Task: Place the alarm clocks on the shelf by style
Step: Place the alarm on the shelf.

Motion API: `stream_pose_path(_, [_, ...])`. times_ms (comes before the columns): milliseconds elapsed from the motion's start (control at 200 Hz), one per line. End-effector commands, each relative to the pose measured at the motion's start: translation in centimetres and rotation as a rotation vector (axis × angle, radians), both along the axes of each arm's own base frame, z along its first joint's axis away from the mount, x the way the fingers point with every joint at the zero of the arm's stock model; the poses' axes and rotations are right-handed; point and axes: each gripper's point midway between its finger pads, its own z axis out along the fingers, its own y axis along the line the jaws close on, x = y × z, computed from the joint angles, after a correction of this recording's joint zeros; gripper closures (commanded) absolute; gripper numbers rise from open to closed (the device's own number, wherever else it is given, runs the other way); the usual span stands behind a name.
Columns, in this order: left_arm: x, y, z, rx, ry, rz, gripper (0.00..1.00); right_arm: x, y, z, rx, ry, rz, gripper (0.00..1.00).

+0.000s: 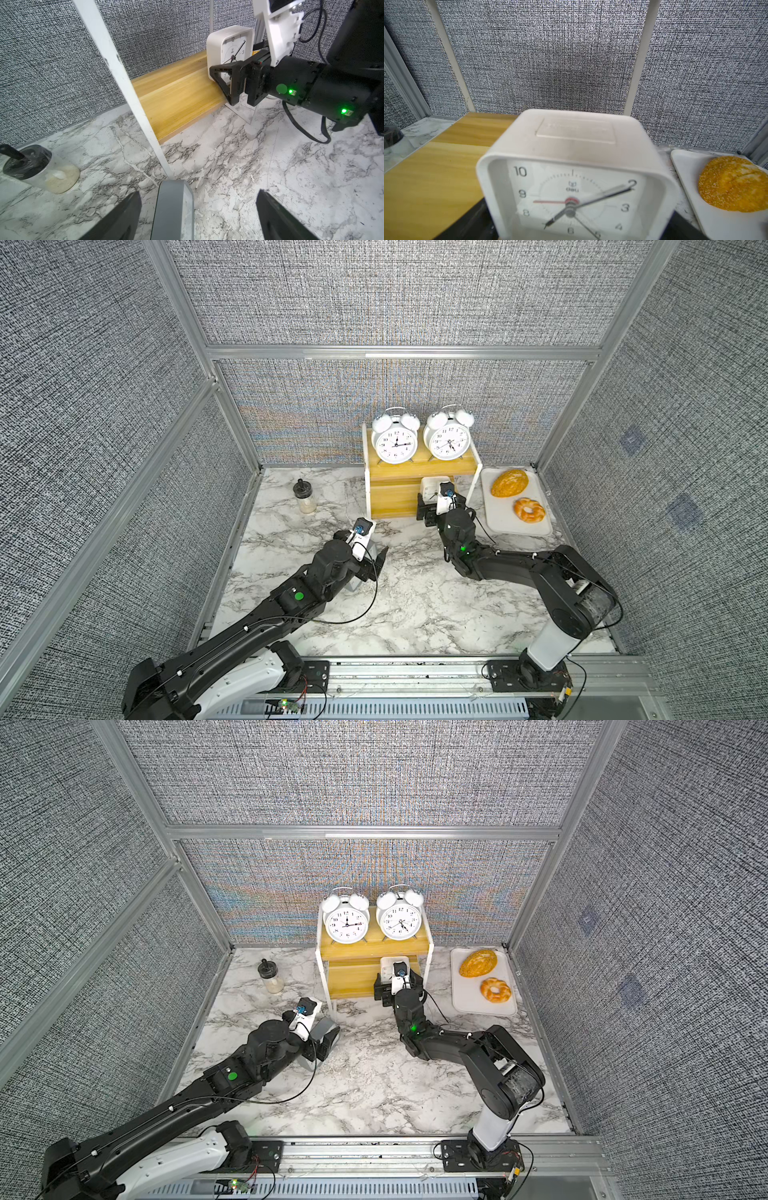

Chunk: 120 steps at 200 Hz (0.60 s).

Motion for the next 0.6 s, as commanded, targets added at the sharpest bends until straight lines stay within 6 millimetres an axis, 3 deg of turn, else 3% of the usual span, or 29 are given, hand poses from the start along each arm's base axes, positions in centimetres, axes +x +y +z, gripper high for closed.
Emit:
stream_pose_path(0, [0.1, -0.2, 0.5, -0.019, -0.014, -0.006, 0.08, -0.2, -0.2, 0.3, -0.001, -0.005, -0.011, 0.01])
stream_pose_path(75, [0.1, -0.2, 0.6, -0.02, -0.015, -0.005, 0.08, -0.2, -0.3, 0.5, 0.0, -0.009, -0.017, 0.01])
stream_pose_path(85, [0.1, -0.2, 0.6, -0.019, -0.015, -0.006, 0.08, -0.6, -0.5, -0.4, -0.015, 0.009, -0.018, 0.01])
stream_pose_path(115, [0.1, -0.2, 0.6, -0.02, -0.015, -0.006, 0.08, -0.7, -0.6, -0.7, -0.02, 0.014, -0.019, 0.01])
stream_pose_path(595, [0.2, 0.7, 0.3, -0.001, -0.023, 0.025, 0.08, -3.8, -1.0, -0.2, -0.031, 0.021, -0.008, 0.01])
